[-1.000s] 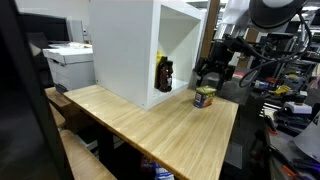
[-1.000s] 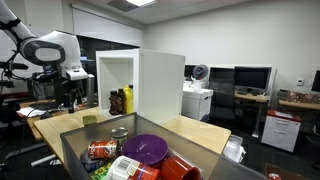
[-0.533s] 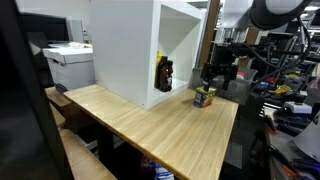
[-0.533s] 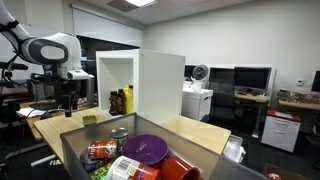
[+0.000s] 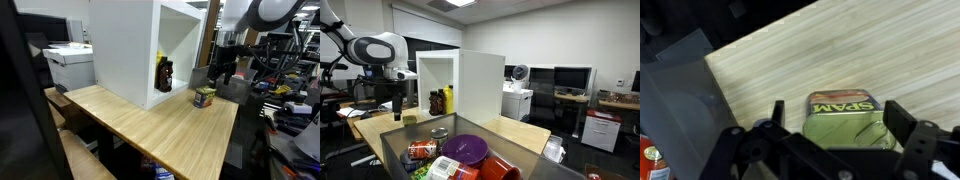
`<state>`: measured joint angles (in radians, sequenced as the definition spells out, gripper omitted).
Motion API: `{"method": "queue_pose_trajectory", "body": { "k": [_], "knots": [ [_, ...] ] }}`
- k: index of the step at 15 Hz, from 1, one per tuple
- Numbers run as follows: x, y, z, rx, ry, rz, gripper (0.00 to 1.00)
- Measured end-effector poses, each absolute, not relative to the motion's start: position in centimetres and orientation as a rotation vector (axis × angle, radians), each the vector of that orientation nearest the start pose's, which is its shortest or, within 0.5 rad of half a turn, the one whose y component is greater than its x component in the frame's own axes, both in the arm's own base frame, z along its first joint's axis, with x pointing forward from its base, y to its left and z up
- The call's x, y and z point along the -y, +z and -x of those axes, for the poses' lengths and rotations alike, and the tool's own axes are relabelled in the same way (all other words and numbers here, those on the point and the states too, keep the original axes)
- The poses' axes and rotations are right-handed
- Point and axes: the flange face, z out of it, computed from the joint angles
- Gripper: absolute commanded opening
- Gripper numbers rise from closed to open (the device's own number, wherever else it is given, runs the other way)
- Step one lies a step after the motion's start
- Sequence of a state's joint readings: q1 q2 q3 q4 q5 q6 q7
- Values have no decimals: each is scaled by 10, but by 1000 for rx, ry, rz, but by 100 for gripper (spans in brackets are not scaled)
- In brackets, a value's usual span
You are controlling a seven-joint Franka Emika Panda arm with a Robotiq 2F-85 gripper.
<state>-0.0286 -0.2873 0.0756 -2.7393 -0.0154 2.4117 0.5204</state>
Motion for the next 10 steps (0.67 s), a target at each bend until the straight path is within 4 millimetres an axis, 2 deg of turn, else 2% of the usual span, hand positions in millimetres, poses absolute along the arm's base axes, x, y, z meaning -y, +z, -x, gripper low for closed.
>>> {"method": "queue_pose_trajectory", "body": {
  "k": [5, 10],
  "knots": [
    [13, 308, -385, -550, -10, 3079, 100],
    [15, 306, -387, -522, -111, 3073, 100]
  ]
}}
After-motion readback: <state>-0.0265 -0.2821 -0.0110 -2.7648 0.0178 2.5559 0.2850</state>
